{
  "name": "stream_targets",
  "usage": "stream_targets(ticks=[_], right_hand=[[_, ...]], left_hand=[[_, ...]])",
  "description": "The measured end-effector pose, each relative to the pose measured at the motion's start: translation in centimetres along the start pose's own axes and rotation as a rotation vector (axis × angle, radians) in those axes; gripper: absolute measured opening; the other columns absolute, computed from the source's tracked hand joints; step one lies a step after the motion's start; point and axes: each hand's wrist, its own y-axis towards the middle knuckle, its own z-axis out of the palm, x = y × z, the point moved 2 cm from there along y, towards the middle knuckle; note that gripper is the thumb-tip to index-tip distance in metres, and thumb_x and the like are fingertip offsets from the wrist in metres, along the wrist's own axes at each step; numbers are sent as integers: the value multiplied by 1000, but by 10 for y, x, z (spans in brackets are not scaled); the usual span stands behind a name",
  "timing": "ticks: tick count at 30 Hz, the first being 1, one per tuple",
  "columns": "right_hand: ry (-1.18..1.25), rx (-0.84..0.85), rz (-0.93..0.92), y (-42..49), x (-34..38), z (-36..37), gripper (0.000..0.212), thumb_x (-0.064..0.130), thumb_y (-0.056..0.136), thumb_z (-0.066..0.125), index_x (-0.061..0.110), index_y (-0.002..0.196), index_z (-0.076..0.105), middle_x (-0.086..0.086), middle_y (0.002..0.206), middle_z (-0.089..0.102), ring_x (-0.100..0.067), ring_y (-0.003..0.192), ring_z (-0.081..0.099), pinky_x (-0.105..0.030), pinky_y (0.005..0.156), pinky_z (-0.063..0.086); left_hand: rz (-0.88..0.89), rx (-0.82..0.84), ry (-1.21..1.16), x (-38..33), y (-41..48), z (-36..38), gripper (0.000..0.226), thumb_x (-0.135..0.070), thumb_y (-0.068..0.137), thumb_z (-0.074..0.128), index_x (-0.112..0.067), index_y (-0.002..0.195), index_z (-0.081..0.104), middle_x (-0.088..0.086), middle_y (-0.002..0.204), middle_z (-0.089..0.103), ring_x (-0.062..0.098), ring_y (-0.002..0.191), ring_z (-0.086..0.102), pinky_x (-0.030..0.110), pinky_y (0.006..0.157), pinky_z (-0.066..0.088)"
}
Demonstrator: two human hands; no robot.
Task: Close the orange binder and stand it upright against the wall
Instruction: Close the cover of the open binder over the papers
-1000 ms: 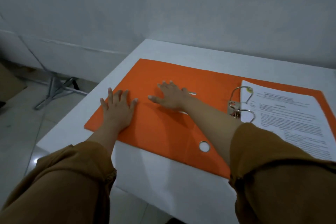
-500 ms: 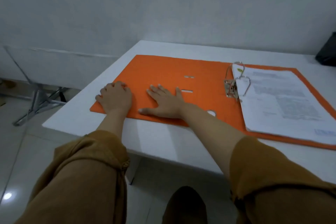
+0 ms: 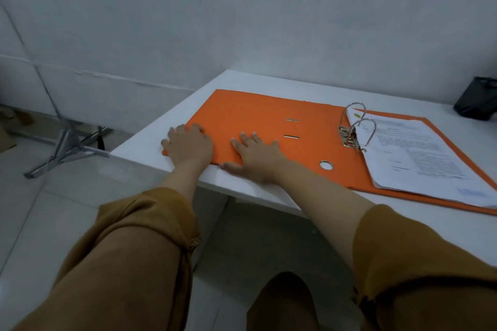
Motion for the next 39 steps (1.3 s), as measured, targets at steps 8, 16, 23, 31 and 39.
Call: stream_targets(ticks=[8,16,23,31,39], right_hand=[[-513,-294,-264,-3,12,-16,60,53,95,29,7,126,52,-15,124,60,-31,109,57,-36,71,40],[-648,-706,-272,-5,-6,-60,39,41,58,67,21,90,71,-2,91,72,-21,85,67,-30,58,46],[-663,-977,-168,-37,-55,-109,67,39,70,65,22,133,53,-1,141,53,-22,129,51,-48,89,51],[-820,-1129,-111,-93,-112,-134,59,43,82,48,17,135,49,0,149,43,-24,138,40,-47,110,23],[-1028,-981,8,-139,-175,-130,75,63,86,36,8,137,43,-5,152,37,-24,141,35,-43,114,-3]], left_hand=[[-186,37,-120,9,11,-11,39,-25,93,34,-18,124,57,18,131,53,38,124,39,44,103,34],[-357,-367,-1102,-41,30,-85,33,-11,89,39,-10,117,58,16,130,54,31,113,57,36,96,47],[-245,-208,-1595,-118,-3,-94,41,-27,97,29,-8,120,58,9,109,64,13,87,56,25,82,35],[229,304,-1237,-173,-71,-36,57,-44,99,12,-17,135,47,6,140,53,20,135,40,43,114,20],[483,413,-969,-210,-119,2,57,-44,94,36,-26,147,22,3,149,38,26,134,43,21,87,50]])
